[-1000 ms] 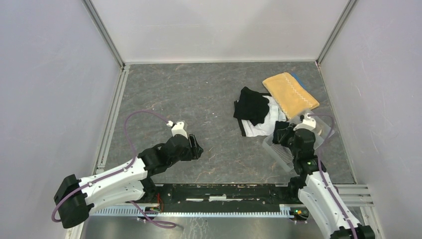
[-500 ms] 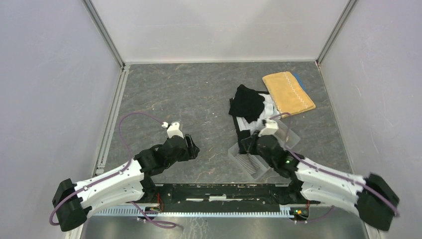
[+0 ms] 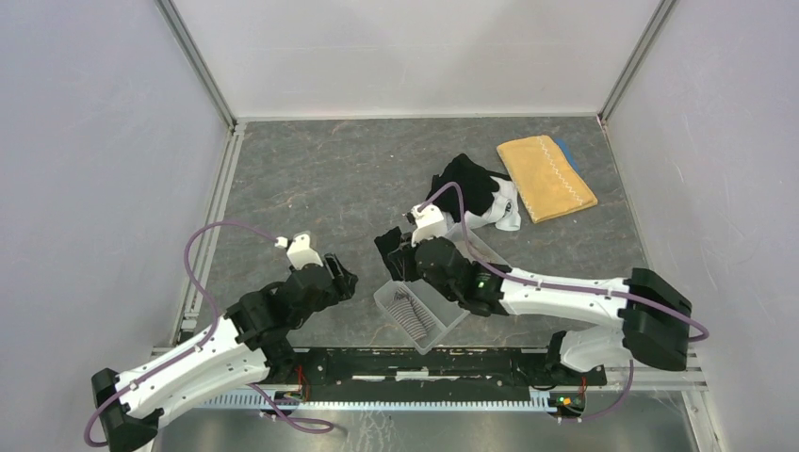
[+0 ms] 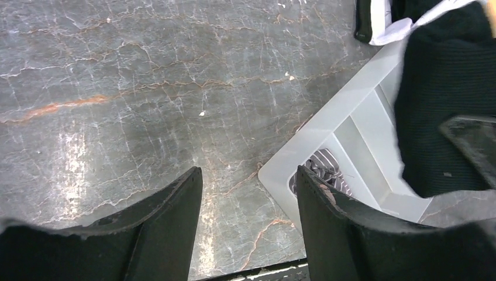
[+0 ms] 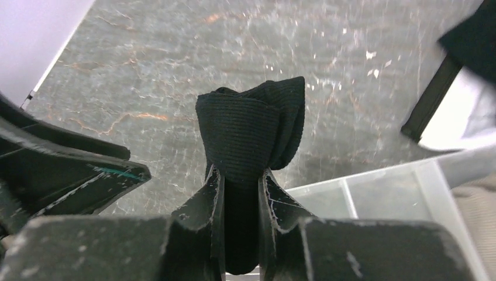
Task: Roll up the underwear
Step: Move the storage box to the center of the board, then place the underwear in the storage box.
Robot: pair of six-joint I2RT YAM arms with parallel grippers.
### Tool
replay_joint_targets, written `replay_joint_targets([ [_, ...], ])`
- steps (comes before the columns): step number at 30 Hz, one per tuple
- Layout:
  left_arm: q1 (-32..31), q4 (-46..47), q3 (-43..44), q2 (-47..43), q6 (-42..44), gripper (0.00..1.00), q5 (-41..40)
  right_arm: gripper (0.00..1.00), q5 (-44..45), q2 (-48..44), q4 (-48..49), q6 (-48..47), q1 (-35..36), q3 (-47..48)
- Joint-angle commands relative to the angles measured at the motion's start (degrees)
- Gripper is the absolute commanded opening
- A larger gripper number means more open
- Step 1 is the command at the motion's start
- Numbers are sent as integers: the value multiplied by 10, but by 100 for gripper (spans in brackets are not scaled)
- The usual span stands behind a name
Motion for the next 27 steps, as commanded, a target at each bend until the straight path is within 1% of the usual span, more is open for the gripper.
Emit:
replay_joint_targets([
  [1, 2, -30, 18, -13, -32, 67, -39, 0, -33, -62, -33, -164, 0, 32],
  [3, 2, -31, 18, -12, -33, 67, -41, 0, -47, -76, -96, -205, 1, 39],
  [5, 2, -31, 19, -10, -33, 67, -44, 0, -43, -98, -147, -221, 0, 29],
  [8, 2, -31, 21, -6, -33, 67, -46, 0, -40, -129, -191, -233, 0, 1],
  [10, 2, -31, 21, -3, -32, 67, -47, 0, -52, -137, -199, -233, 1, -19],
  [13, 2, -28, 20, 2, -33, 67, -46, 0, -74, -128, -186, -229, 1, -38],
  [18, 2, -28, 20, 0, -34, 67, -41, 0, -81, -88, -166, -220, 0, -44],
  [23, 2, -28, 18, -2, -35, 67, -36, 0, -110, -53, -137, -211, 0, -60],
  [27, 2, -28, 17, -1, -37, 67, -34, 0, -105, -36, -115, -188, -1, -85],
])
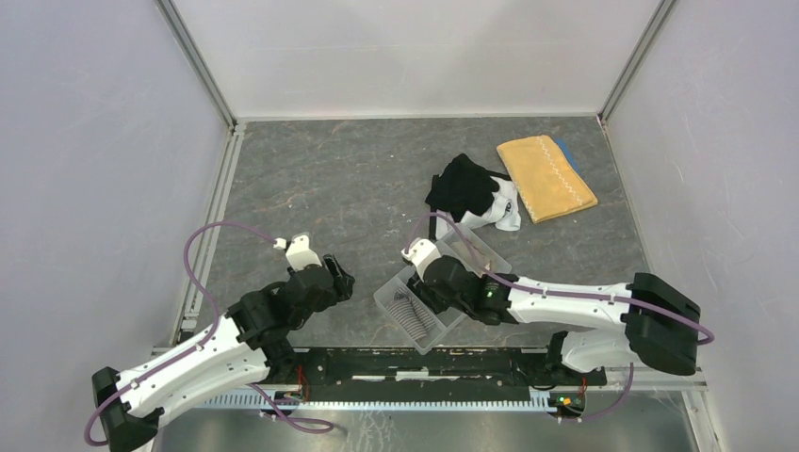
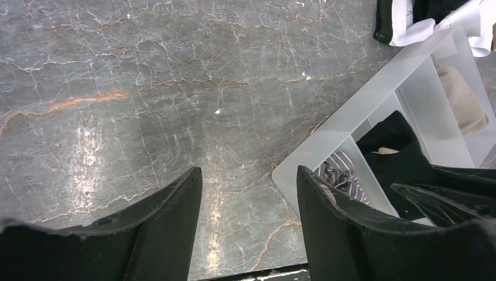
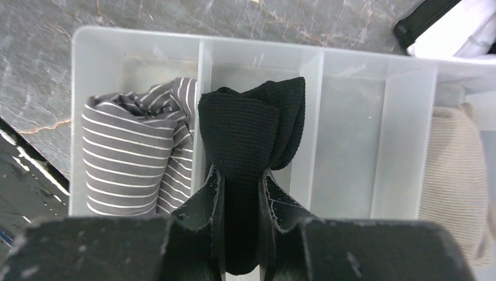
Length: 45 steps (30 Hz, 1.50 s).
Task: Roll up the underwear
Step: Place the underwear in the storage box.
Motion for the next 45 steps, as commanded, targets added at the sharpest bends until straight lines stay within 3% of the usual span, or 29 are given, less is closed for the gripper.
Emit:
replay_joint_targets([
  [1, 1, 2, 17, -1, -26, 67, -12, 0, -7, 14, 51, 28, -1, -26],
  [5, 1, 4, 15, 1, -26, 66, -9, 0, -22, 21, 78, 65, -11, -50],
  [8, 1, 6, 15, 3, -26, 66, -7, 8, -45, 24, 89, 90, -29, -62],
  [12, 1, 7, 14, 2, -28, 66, -6, 34, -65, 20, 87, 105, -48, -63],
  [25, 1, 13, 16, 7, -26, 66, -5, 72, -36, -42, -41, 64, -57, 38],
  [30, 1, 19, 14, 8, -26, 67, -2, 75, -20, -80, -97, 45, -59, 58],
  [36, 1, 29, 19, 20, -16, 67, 1, 59, -49, -125, -228, 8, -64, 58],
  [39, 1, 29, 25, 26, -15, 67, 0, 57, -78, -147, -290, 8, -64, 44],
  [45, 1, -3, 56, 24, -23, 68, -20, 49, -163, -181, -305, 28, -61, -7],
])
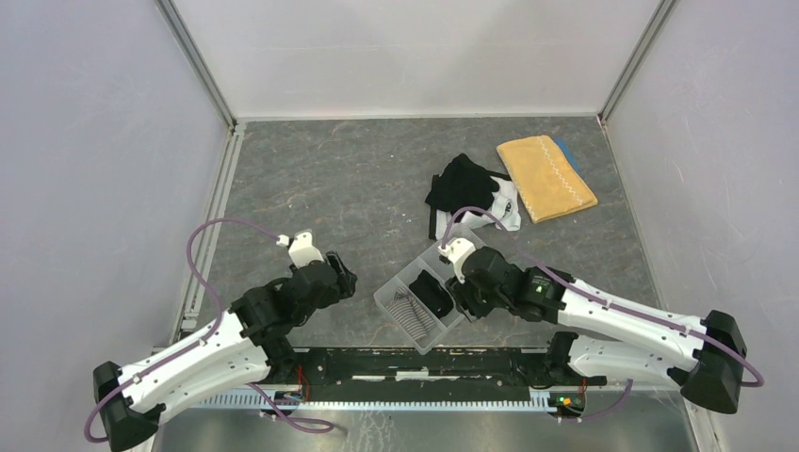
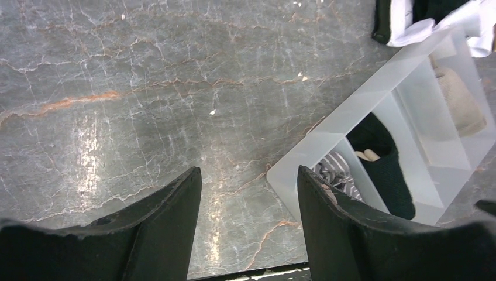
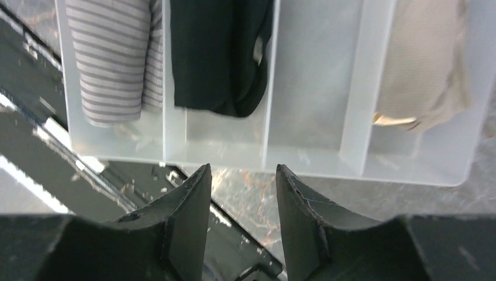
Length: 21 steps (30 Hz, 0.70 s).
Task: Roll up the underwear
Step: Place the underwear in the storage box, then move the storage box to the center of the board.
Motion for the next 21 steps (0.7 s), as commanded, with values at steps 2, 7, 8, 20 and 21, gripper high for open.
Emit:
replay_joint_targets([
  [2, 2, -22, 61, -3, -18, 68, -32, 48, -82, -6, -11, 12, 14, -55],
  [7, 1, -60, 108, -6, -17, 68, -47, 49, -88, 62, 76, 33, 64, -77],
  [8, 1, -68, 118, -9, -18, 68, -50, 51, -66, 75, 100, 39, 70, -72],
  [20, 1, -209, 229, -60, -71, 69, -155, 52, 78, 403, 346, -47, 100, 229],
  [21, 2, -217, 234, -61, -72, 69, -159, 52, 58, 435, 356, -65, 99, 275],
])
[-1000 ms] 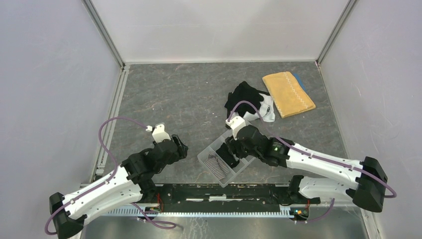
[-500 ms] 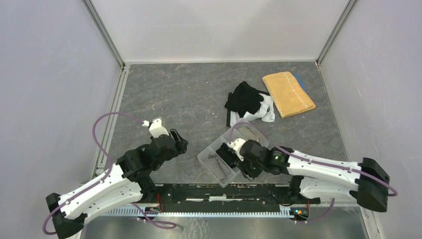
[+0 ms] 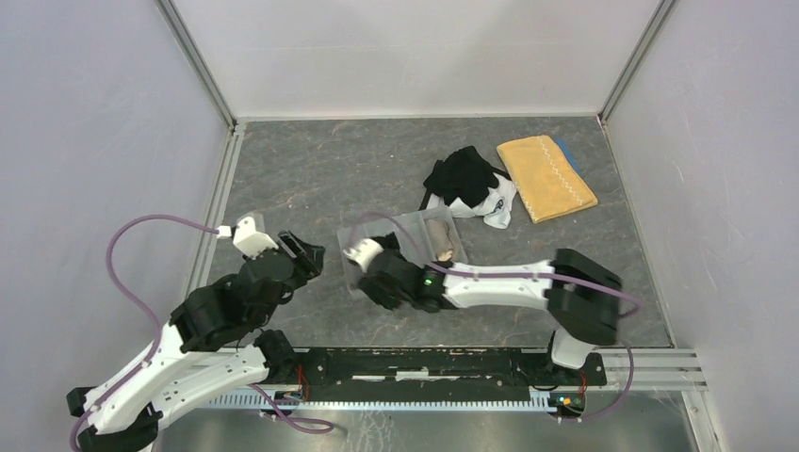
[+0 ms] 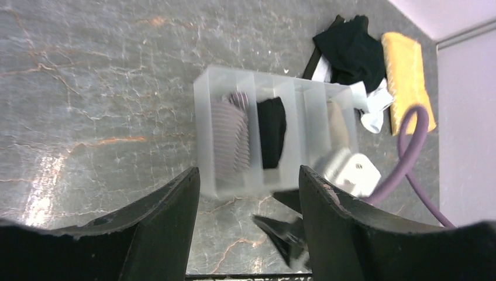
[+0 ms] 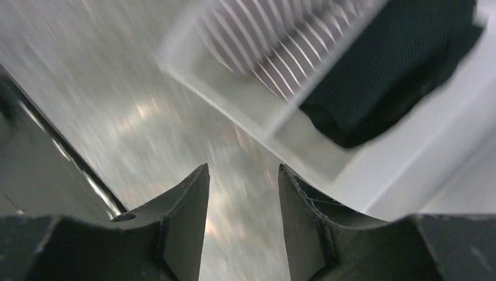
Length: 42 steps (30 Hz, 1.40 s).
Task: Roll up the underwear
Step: Move the storage box to the center of the board.
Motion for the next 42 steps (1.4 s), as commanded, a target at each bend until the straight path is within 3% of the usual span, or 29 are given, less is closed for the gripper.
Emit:
replay_joint_targets([
  [1, 1, -61, 39, -9, -40, 69, -65, 52, -7, 101, 140, -80, -1, 168],
  [4, 1, -78, 43, -11, -48, 70, -70, 56, -67, 96, 139, -99, -2, 197],
  [8, 1, -74, 32, -18, -51, 70, -70, 57, -48, -30, 140, -90, -30, 79],
  [14, 1, -42, 17, 0, -33, 71, -55, 54, 44, -200, 25, -51, -181, -65],
  [16, 1, -26, 11, 9, -22, 71, -46, 53, 94, -237, -13, -49, -232, -97],
  [18, 1, -6, 2, 17, -10, 71, -33, 53, 89, -253, -28, -50, -283, -127],
  [25, 1, 36, -10, 46, 7, 71, 2, 48, -7, -169, 27, -50, -338, -140],
  [31, 1, 48, -14, 56, 13, 71, 15, 44, -121, -24, 98, -32, -309, -38],
  [35, 1, 58, -19, 64, 13, 71, 17, 48, -182, 57, 134, -39, -251, 72],
  [39, 1, 77, -26, 79, 16, 71, 25, 57, -259, 98, 250, -26, -241, 113],
  [42, 1, 90, -32, 95, 19, 71, 35, 57, -213, 96, 227, -31, -256, 125],
])
